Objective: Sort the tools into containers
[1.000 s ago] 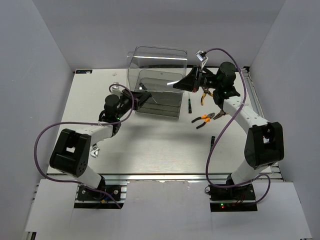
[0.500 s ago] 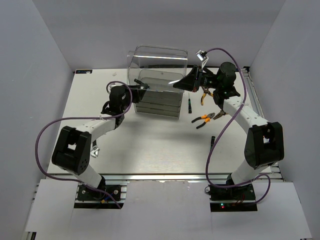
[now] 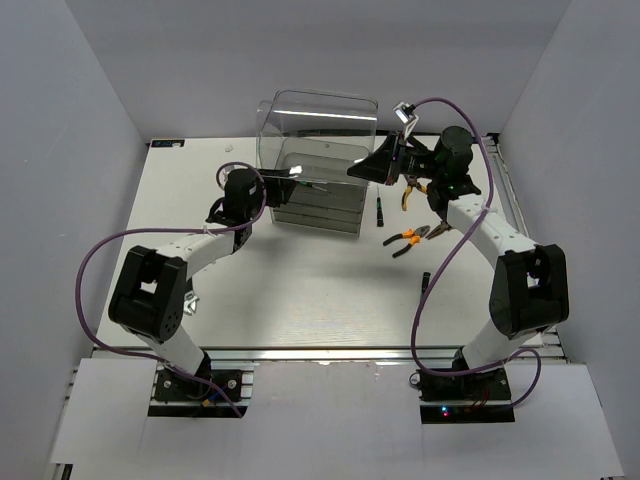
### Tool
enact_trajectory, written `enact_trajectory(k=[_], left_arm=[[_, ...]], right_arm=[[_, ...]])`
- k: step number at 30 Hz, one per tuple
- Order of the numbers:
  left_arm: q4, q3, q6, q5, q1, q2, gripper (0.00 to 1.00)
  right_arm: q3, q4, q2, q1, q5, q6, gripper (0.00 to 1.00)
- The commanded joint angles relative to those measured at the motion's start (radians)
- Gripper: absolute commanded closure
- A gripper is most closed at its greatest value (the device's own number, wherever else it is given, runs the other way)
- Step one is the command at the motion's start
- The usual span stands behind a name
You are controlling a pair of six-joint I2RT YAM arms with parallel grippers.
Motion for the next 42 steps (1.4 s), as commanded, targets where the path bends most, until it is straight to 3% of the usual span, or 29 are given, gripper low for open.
enact_trajectory(k=[1, 5, 12, 26, 30, 31, 38, 42], left_arm=[[-0.020, 0.027, 0.000, 0.020, -0.007, -0.027, 0.56], [-0.018, 0.007, 0.001, 0.035, -0.013, -0.056, 0.57], [0.005, -0.092, 0.012, 0.053, -0.021, -0.176, 0.69], [0.157, -0.105, 0.052, 0.112, -0.021, -0.208, 0.69], [0.233, -0.074, 0.087, 0.144, -0.021, -0.176, 0.69], [0.259, -0.065, 0.110, 0.164, -0.021, -0.167, 0.69], [0.325, -0.013, 0.190, 0.202, -0.021, -0.165, 0.69], [0.356, -0.017, 0.210, 0.214, -0.021, -0.178, 0.68]], right_arm=[[0.020, 0.196, -0.089, -0.014, 0.031, -0.057, 1.00], [0.020, 0.196, -0.089, -0.014, 0.027, -0.062, 1.00], [0.018, 0.188, -0.091, -0.014, 0.027, -0.071, 1.00], [0.017, 0.154, -0.092, -0.014, 0.025, -0.105, 1.00], [0.012, 0.128, -0.103, -0.012, 0.022, -0.128, 0.88], [0.008, 0.121, -0.109, -0.012, 0.021, -0.145, 0.78], [-0.014, -0.053, -0.169, -0.026, 0.025, -0.321, 0.41], [-0.057, -0.117, -0.201, -0.067, 0.004, -0.401, 0.33]])
